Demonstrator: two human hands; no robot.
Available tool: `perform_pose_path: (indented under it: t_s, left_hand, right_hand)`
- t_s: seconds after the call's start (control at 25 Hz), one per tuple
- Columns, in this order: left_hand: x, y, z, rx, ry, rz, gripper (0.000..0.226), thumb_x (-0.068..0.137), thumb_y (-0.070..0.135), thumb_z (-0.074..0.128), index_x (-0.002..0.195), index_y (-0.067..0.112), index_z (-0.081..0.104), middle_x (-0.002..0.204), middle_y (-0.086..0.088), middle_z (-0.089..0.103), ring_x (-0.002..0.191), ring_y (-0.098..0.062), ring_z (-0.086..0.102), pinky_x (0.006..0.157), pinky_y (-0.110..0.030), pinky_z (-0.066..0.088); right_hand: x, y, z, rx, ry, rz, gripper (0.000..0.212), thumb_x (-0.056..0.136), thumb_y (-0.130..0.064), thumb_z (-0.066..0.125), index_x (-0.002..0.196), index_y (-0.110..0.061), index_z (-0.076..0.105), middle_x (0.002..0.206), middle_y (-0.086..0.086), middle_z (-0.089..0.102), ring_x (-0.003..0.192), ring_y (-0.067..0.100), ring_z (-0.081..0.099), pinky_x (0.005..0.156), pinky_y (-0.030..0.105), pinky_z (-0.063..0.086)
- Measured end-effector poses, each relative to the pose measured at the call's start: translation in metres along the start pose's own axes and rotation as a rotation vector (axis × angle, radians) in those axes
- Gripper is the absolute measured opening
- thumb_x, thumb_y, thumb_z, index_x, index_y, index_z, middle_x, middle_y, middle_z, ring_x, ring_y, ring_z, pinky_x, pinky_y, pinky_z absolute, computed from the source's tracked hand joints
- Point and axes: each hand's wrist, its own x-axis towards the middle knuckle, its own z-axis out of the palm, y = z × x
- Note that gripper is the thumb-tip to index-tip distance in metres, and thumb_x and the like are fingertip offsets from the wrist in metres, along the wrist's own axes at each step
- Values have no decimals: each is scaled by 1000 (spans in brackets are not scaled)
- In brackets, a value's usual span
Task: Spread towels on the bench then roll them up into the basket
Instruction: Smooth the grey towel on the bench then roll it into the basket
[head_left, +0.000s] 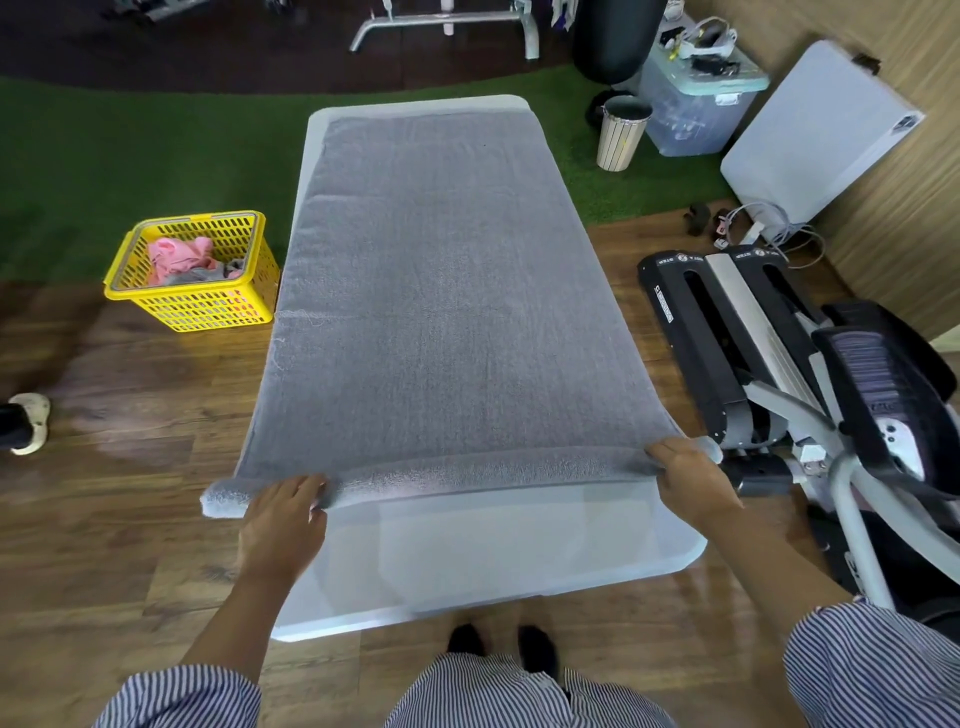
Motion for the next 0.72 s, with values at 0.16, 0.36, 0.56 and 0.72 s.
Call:
perform_pose_path:
  t_s: [0.16,0.36,0.56,0.72]
  left_hand:
    - [-10,-15,-5,27,-50,44,35,73,31,36,75,16,67,65,0,67,58,-30,63,57,-36,48]
    - [-20,-25,-4,-18,101,-41,23,78,14,66,101,9,69,100,-9,68,87,-36,65,73,-50,52]
    - [-19,-31,9,-88,117,-77,35,70,9,77,104,6,70,104,-11,68,97,-37,63,89,-59,49]
    - [-10,-27,3,-94,18,-47,42,60,-9,78,99,3,71,95,-9,71,89,-38,66,94,-61,44]
  right_hand:
    - [-2,-3,0,-53,-56,-57,21,81,-6,44,89,-5,64,85,4,57,89,26,53,77,25,36]
    - [-8,-3,7,-1,127,-45,24,78,6,55,99,-3,61,99,10,59,93,31,54,79,35,44]
    - [-12,-1,7,53,119,3,28,84,-2,55,111,-6,62,110,5,59,103,27,51,83,38,49]
    - [-12,0,5,30,57,7,43,75,9,55,114,-6,61,112,8,59,107,30,51,90,40,48]
